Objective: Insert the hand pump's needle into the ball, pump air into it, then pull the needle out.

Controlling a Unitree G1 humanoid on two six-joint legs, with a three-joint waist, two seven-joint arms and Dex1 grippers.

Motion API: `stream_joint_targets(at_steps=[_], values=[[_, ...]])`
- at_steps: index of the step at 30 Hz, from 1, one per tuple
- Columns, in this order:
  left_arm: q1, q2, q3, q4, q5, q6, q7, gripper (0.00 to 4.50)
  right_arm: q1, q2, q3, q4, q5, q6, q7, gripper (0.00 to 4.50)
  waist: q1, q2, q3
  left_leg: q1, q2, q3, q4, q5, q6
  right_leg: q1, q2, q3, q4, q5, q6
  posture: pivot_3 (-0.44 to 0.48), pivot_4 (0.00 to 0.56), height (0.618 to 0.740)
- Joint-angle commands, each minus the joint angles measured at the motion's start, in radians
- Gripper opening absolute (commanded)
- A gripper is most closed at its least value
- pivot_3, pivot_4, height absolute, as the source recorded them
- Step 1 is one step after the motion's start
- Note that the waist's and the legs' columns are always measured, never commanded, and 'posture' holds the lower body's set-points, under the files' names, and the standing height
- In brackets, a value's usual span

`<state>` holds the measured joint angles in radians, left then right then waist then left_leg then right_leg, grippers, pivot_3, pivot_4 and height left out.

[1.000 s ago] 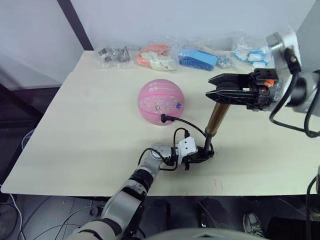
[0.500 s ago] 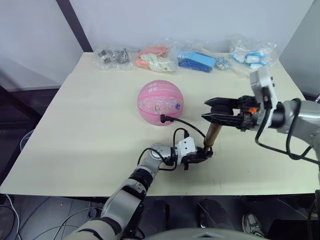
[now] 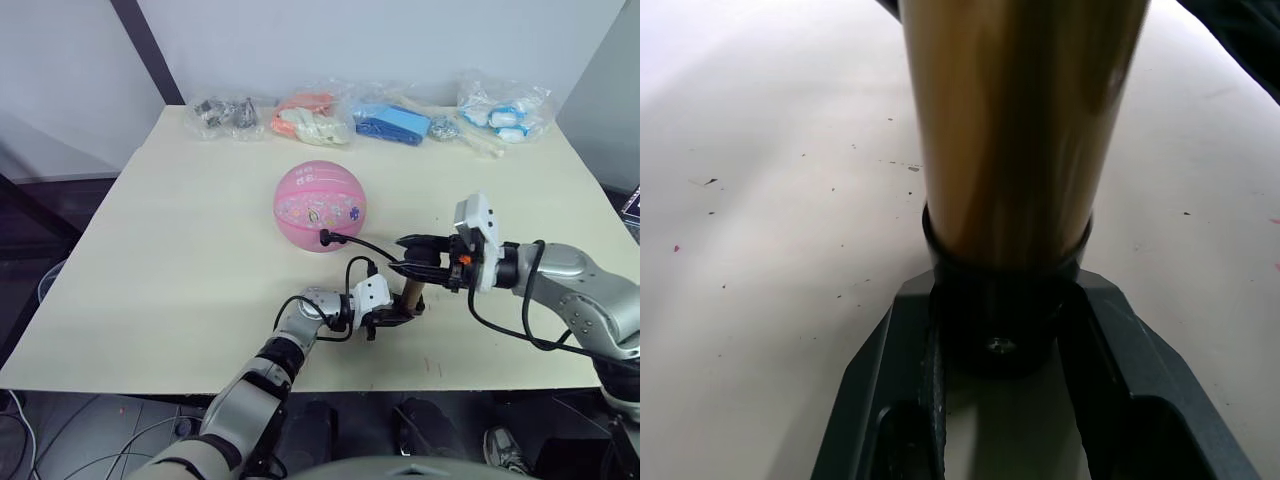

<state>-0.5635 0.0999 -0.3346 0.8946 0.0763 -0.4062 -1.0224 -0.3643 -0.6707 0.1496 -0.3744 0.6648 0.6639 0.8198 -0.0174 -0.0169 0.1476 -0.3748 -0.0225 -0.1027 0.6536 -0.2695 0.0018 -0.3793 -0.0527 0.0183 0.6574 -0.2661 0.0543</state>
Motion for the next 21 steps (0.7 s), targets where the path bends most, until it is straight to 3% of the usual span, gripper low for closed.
stream_joint_targets(at_steps=[1,11,18,21], values=[[0.020,0.028,-0.011,0.029,0.025,0.026,-0.006,1.12,0.050,-0.005,0.065,0.061,-0.080,0.022,0.000,1.74,0.000,0.000,0.000,0.000,0.000,0.000,0.000,0.000,0.000,0.000,0.000,0.000,0.000,0.000,0.000,0.000,0.150,0.738],[0.024,0.028,-0.005,0.011,0.010,0.059,-0.026,1.12,0.068,0.002,0.041,0.039,-0.087,0.003,-0.003,1.74,0.000,0.000,0.000,0.001,0.000,-0.001,0.000,0.000,0.000,0.000,0.001,0.000,0.000,0.000,0.000,0.000,0.150,0.738],[0.014,0.032,0.003,0.009,0.007,0.076,-0.039,4.34,0.076,0.007,0.038,0.035,-0.093,0.002,-0.012,1.74,0.002,0.000,0.000,0.002,0.000,-0.001,0.000,0.000,0.000,0.002,0.000,0.000,0.000,-0.002,0.003,0.000,0.150,0.738],[0.014,0.037,0.009,-0.004,0.001,0.074,-0.048,4.43,0.073,0.005,0.033,0.039,-0.093,0.003,-0.009,1.74,0.001,0.000,0.000,0.004,0.000,0.000,0.000,0.000,0.000,0.003,0.000,0.001,-0.001,-0.002,0.004,0.000,0.150,0.738]])
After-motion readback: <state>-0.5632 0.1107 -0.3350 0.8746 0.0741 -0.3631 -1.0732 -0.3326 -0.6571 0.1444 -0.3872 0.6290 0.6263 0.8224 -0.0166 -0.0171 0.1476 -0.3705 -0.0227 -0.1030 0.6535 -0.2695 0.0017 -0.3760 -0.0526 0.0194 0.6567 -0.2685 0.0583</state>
